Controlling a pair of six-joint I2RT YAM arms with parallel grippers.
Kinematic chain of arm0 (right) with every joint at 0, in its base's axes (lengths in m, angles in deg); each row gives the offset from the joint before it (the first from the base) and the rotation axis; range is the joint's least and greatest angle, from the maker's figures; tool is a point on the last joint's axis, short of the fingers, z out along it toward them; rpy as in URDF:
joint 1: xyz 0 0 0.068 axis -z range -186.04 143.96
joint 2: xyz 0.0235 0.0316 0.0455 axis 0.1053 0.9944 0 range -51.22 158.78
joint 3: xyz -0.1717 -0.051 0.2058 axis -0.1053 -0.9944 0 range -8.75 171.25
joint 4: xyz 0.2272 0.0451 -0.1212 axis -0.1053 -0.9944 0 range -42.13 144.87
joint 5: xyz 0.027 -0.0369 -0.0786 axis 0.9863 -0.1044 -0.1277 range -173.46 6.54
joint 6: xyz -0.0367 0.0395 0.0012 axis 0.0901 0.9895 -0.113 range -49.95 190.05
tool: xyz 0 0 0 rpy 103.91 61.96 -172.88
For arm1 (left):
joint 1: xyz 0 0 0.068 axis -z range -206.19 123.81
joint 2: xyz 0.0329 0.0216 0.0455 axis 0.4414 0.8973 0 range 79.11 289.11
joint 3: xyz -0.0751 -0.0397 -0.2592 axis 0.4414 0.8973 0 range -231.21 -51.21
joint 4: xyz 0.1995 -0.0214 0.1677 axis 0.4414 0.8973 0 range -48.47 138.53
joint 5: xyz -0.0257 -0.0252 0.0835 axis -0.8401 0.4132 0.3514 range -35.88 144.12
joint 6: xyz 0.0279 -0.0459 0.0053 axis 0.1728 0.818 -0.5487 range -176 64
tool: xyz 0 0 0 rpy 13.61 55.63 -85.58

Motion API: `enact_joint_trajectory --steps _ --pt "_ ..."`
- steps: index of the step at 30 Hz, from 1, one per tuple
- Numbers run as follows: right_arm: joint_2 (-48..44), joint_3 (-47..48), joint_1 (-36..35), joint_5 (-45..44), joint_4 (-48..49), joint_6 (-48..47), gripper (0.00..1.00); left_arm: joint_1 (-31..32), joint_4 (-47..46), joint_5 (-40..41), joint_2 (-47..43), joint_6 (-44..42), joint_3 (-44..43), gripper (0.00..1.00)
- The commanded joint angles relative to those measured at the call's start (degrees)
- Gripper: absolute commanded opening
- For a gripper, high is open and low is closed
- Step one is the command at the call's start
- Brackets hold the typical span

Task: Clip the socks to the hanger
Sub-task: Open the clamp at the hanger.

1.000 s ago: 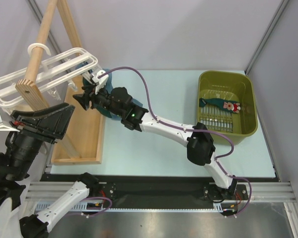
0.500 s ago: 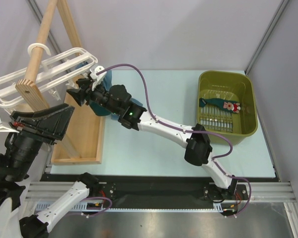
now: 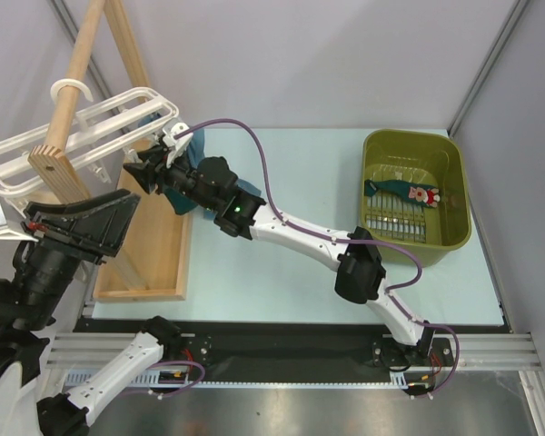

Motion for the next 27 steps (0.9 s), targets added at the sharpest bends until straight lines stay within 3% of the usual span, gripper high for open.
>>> enact_joint_trajectory --steps 1,9,17,27 --pt "-0.2 2.7 -0.4 0.2 2.7 0.4 0.46 0.2 -2.3 -1.7 0.1 1.1 0.8 0.50" --pt "0.5 4.2 -0.3 0.7 2.0 0.7 0.32 0.2 -2.5 -2.2 0.5 1.7 0.8 0.50" --pt "-0.4 4.2 -0.4 2.8 -1.1 0.6 0.01 0.2 -3.0 -1.6 1.6 2.7 1.4 0.49" --pt "-5.6 2.4 0.5 6.3 -12.0 2.3 0.00 0.2 -4.0 2.7 7.8 3.8 3.2 0.41"
